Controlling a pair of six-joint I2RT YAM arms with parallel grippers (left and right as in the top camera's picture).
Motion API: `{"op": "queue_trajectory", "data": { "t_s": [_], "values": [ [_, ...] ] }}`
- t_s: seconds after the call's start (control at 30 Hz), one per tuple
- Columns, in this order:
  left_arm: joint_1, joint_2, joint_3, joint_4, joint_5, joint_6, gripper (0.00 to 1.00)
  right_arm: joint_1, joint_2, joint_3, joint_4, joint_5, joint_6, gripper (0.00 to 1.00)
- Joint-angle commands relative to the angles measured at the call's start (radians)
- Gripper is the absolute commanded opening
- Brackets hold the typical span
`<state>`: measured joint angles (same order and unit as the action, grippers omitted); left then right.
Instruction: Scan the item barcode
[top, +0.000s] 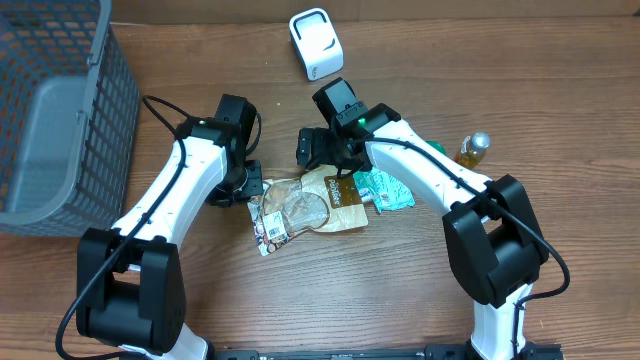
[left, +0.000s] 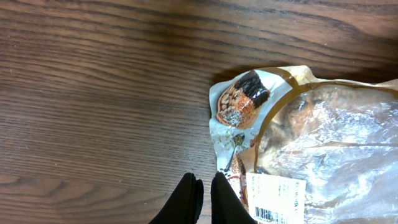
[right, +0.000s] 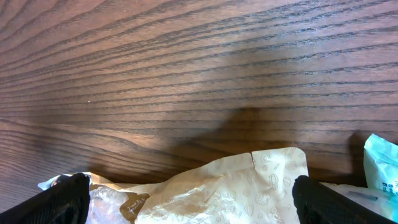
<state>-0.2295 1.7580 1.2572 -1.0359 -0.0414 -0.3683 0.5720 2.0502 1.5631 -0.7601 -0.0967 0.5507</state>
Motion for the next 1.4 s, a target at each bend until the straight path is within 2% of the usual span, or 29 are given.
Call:
{"op": "queue_trajectory", "data": {
  "t_s": [0.0,1.37],
  "values": [
    [-0.006,-0.013,-0.005,0.001,-0.01,-0.022,0.08,0.003,-0.038,-0.005,0.003,0.009,0.003,1.0],
    [-0.006,-0.013,-0.015,0.021,-0.01,-0.022,0.06,0.003,-0.038,-0.005,0.003,0.009,0.003,1.0]
  ]
}}
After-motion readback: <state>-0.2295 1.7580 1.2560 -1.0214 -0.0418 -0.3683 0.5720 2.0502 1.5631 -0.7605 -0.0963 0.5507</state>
